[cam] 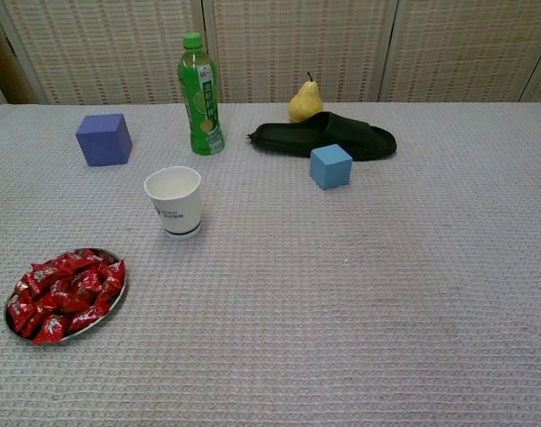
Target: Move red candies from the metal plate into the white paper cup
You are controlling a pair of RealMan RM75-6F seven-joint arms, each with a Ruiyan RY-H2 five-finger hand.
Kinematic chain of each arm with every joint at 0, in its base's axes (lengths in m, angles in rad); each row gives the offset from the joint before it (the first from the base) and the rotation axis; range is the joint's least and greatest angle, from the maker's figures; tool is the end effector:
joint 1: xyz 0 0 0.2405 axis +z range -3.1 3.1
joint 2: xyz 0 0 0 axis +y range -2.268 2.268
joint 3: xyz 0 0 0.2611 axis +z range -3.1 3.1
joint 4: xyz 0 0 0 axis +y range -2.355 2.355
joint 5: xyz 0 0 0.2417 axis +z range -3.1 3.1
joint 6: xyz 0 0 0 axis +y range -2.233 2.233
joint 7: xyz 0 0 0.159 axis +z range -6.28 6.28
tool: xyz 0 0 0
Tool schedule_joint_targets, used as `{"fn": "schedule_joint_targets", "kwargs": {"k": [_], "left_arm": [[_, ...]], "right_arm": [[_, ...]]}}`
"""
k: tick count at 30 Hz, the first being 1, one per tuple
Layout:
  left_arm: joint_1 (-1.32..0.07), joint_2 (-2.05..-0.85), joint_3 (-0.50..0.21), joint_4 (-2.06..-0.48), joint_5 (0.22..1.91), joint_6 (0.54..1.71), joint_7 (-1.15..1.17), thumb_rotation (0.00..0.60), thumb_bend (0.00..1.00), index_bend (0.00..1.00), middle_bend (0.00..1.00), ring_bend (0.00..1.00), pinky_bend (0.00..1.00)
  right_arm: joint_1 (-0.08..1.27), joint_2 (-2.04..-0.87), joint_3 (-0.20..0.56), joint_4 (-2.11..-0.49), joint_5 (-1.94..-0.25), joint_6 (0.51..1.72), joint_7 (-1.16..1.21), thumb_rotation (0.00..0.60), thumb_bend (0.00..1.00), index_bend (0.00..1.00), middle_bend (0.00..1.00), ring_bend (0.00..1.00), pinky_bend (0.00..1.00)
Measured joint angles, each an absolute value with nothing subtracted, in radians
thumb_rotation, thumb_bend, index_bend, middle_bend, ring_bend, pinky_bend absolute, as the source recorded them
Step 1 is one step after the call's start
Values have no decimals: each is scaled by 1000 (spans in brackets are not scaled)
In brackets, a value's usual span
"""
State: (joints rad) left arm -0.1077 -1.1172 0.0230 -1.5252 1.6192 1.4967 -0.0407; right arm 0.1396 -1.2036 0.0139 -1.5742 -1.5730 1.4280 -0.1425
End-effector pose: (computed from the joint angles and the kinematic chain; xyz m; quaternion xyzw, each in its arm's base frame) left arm -0.3324 0.1893 0.1255 -0.6523 -0.3590 -0.3812 0.5481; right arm -0.3109 -0.2063 0.0891 0.6630 -0.3477 0.3626 0.5551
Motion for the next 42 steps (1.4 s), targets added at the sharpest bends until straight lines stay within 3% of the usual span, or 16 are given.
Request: {"fn": "schedule_joint_targets", "kwargs": {"k": [6,8,13,21,25,28,37,42], "left_arm": [[-110,-1121,29,-1526,1636,1497,-44,600,450,0,6,6,99],[-112,-1122,39,-1526,1658,1497,-60,600,450,0,57,49,149],[-115,-1140,80,-1518,1734,1500,-67,600,450,15,369,392,509],[-103,-1248,84,-1488,1774,1531,49,600,448,161,831,784,852],[-123,-1283,68,-1484,1755,1487,72,600,448,198,983,938,972],[-141,-1295,63,-1494,1729,1434,76,600,446,238,1000,997,1000],[-209,-1309,34,-1604,1610,1275,115,600,428,253,1000,1000,1000],[-229,-1341,10,-1630,1570,1251,198,600,427,253,1000,1000,1000]], "right_arm": [[134,-1202,8,-1576,-1610,1461,-135,600,95,0,0,0,0],[127,-1201,6,-1577,-1623,1481,-129,600,96,0,0,0,0],[114,-1200,6,-1575,-1640,1513,-121,600,95,0,0,0,0],[113,-1199,-10,-1580,-1675,1515,-127,600,96,0,0,0,0],[114,-1196,-16,-1584,-1679,1507,-127,600,96,0,0,0,0],[114,-1195,-19,-1585,-1693,1511,-124,600,95,0,0,0,0],[113,-1195,-34,-1569,-1745,1537,-89,600,96,0,0,0,0],[120,-1191,-38,-1578,-1729,1500,-98,600,96,0,0,0,0]]}}
